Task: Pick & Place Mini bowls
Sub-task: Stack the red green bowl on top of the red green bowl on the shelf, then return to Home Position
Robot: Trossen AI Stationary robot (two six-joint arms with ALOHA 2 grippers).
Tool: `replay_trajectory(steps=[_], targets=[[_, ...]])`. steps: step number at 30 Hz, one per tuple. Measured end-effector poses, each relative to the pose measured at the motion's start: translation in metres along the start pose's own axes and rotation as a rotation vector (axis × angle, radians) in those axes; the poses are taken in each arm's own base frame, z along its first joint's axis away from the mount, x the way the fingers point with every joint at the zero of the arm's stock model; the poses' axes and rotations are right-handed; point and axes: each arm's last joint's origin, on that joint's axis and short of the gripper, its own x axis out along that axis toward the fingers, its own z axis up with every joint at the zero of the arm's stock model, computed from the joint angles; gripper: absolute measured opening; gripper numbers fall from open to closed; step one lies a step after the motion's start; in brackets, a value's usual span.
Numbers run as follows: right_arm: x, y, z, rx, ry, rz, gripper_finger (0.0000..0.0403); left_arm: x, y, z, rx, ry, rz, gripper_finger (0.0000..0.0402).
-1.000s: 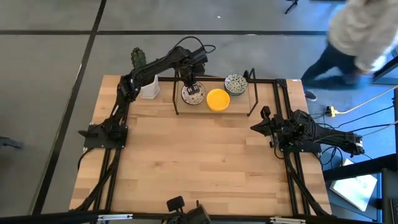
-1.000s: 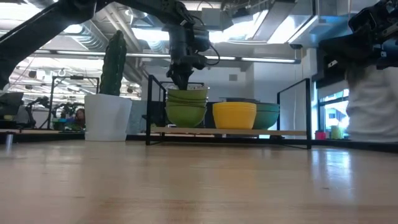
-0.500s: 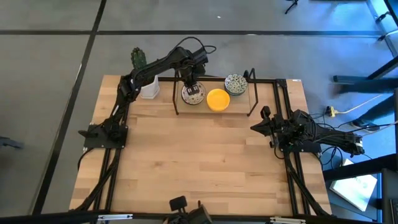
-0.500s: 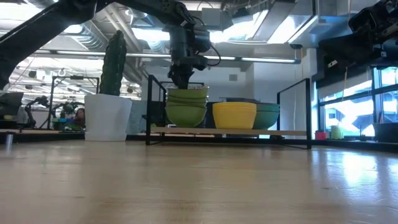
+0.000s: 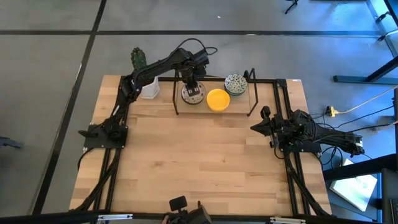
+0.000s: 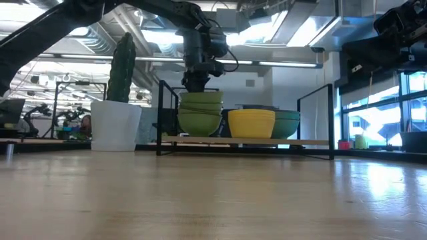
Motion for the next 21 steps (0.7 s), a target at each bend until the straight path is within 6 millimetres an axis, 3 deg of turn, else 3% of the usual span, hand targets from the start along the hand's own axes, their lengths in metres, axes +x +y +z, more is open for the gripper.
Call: replay_trajectory(steps=[6,11,14,21], targets=[[0.000,0.000,0.000,0.000,0.000,0.000,0.0010,-0.005,-0.002,0.000,0.015,0.000,0.003,0.0152],[0.000,0.000,0.000,-0.001,-0.002,0.000,0.0010,-0.025,0.001,0.003,0.011,-0.049,0.054,0.0188],[0.000,0.000,0.000,-0.001,-0.002,0.001,0.0010,-0.034,0.002,0.004,-0.003,-0.071,0.070,0.0200],[0.000,0.000,0.000,0.019,-0.003,0.000,0.0010,-0.036,0.003,0.003,-0.001,-0.063,0.079,0.0205]])
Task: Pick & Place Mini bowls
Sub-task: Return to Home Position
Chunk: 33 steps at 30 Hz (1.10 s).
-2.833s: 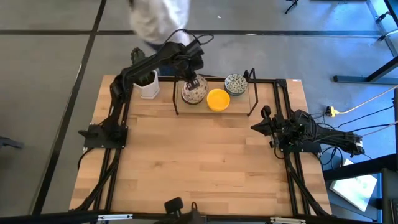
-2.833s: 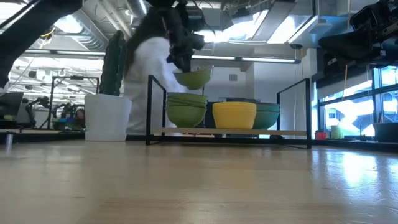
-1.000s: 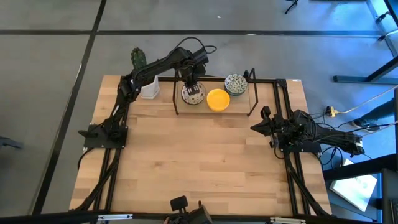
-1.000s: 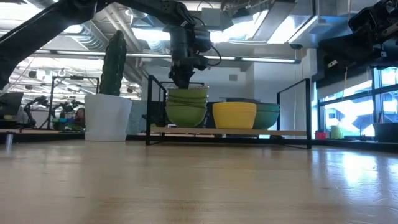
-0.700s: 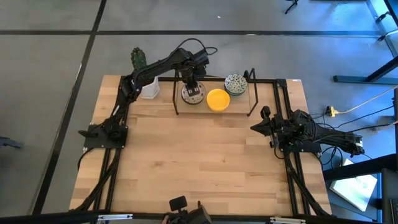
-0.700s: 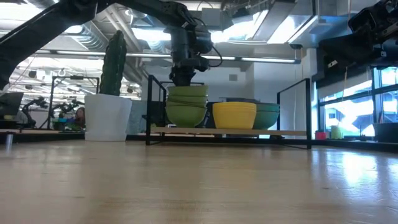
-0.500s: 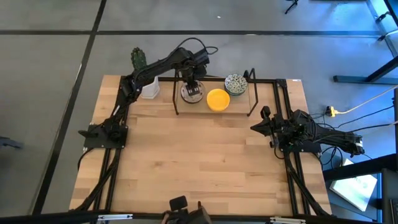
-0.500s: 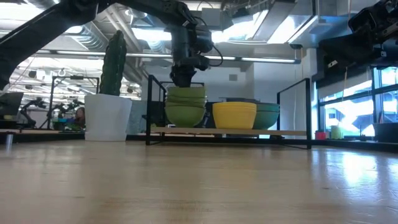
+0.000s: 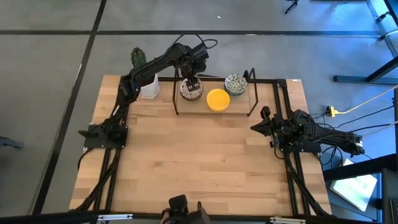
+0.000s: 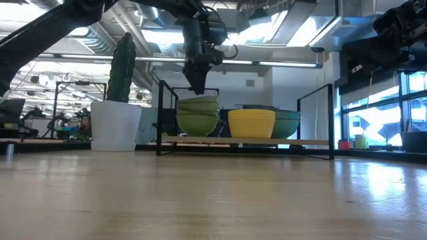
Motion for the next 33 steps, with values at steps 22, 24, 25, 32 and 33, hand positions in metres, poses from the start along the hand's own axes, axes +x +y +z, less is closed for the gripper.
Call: replay_trajectory(steps=[22,24,25,32,33], targets=[[0.000,0.000,0.000,-0.005,0.000,0.000,0.0010,-0.225,-0.047,-0.120,0.241,-0.387,0.211,0.0025],[0.000,0.000,0.000,-0.005,0.000,0.000,0.0010,-0.251,-0.053,-0.147,0.246,-0.474,0.212,0.0008],[0.000,0.000,0.000,-0.005,0.000,0.000,0.0010,-0.261,-0.056,-0.162,0.249,-0.507,0.211,0.0006],[0.000,0.000,0.000,-0.008,0.000,-0.001,0.0010,-0.267,-0.067,-0.254,0.225,-0.553,0.141,0.0002],[0.000,0.000,0.000,-0.011,0.000,-0.001,0.0010,-0.260,-0.067,-0.265,0.197,-0.535,0.145,0.0002]])
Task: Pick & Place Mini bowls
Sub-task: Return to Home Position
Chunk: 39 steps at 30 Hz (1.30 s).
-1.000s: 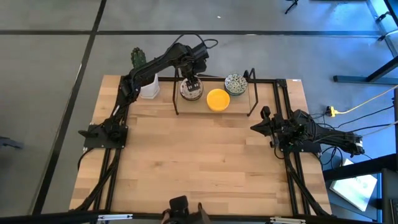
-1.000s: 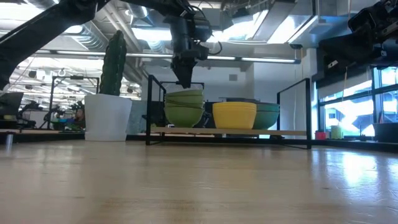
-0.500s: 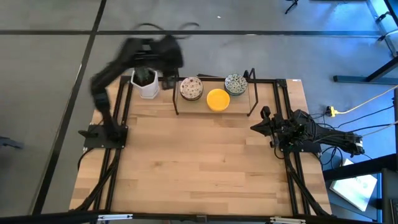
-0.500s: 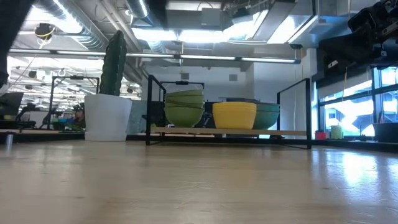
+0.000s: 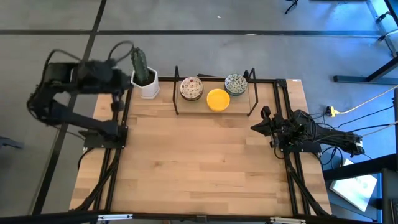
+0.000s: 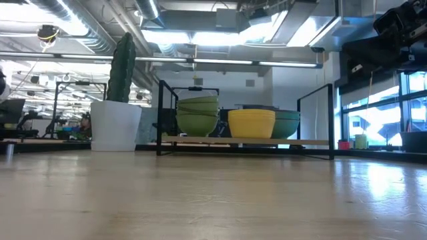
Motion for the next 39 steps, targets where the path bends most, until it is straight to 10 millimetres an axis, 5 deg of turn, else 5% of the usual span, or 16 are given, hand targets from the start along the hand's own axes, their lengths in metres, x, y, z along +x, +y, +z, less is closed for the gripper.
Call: replay_trajectory(steps=[7,10,19,28,39], targets=[[0.000,0.000,0.000,-0.020,0.000,0.000,0.0010,0.039,-0.032,-0.082,-0.156,0.188,-0.086,0.0002],[0.000,0.000,0.000,-0.033,0.000,0.000,0.0010,0.064,-0.047,-0.100,-0.193,0.117,-0.160,0.0001],[0.000,-0.001,0.000,-0.055,-0.005,-0.044,0.0010,0.124,-0.090,-0.121,-0.172,-0.405,-0.371,0.0001],[0.000,0.002,0.004,-0.054,-0.051,-0.015,0.0004,0.143,-0.131,-0.140,-0.009,-0.958,-0.436,0.0002],[-0.001,0.007,0.022,-0.079,-0.127,-0.062,0.0002,0.168,-0.145,-0.173,0.031,-1.001,-0.281,0.0001]])
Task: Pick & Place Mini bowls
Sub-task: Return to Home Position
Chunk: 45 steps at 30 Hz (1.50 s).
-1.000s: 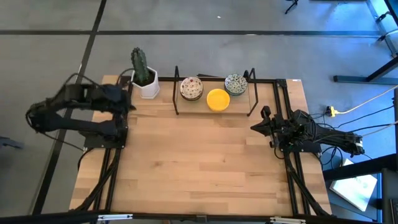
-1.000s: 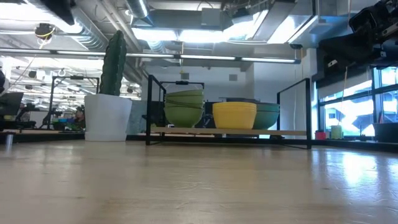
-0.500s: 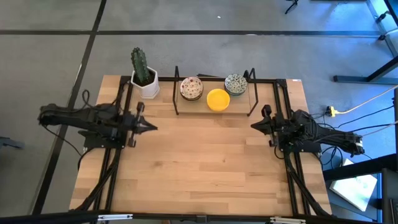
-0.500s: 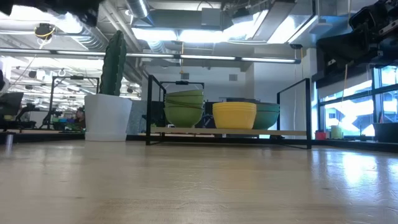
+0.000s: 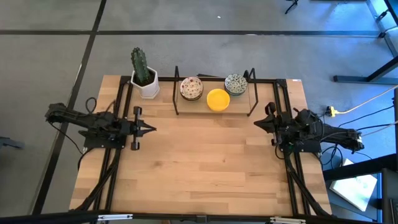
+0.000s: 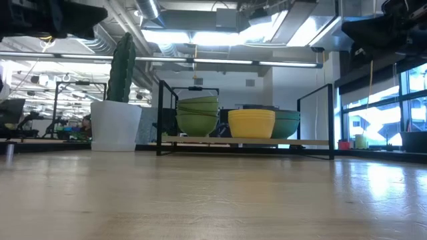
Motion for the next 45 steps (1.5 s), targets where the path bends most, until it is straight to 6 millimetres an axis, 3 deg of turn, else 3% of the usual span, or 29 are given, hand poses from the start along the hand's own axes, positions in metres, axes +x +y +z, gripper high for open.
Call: replay_trajectory(steps=[8,13,18,21,35,45], targets=[[-0.003,0.005,0.022,-0.084,0.017,0.085,0.0001,-0.024,0.007,0.002,-0.012,-0.051,0.039,0.0001],[-0.001,0.002,0.004,-0.061,0.069,0.050,0.0001,-0.021,0.004,-0.001,0.023,-0.092,0.010,0.0001],[0.000,0.001,-0.010,-0.013,0.019,0.050,0.0001,-0.018,0.000,-0.018,-0.005,-0.127,0.023,0.0001],[0.001,0.000,-0.020,0.001,0.038,0.047,0.0000,-0.016,-0.003,-0.032,-0.045,-0.040,0.002,0.0001],[0.000,-0.003,-0.032,0.007,0.160,-0.038,0.0000,-0.016,-0.006,-0.042,-0.069,0.057,-0.045,0.0002],[0.000,0.000,-0.031,0.007,0.144,-0.010,0.0000,-0.016,-0.007,-0.043,-0.074,0.058,-0.068,0.0001]])
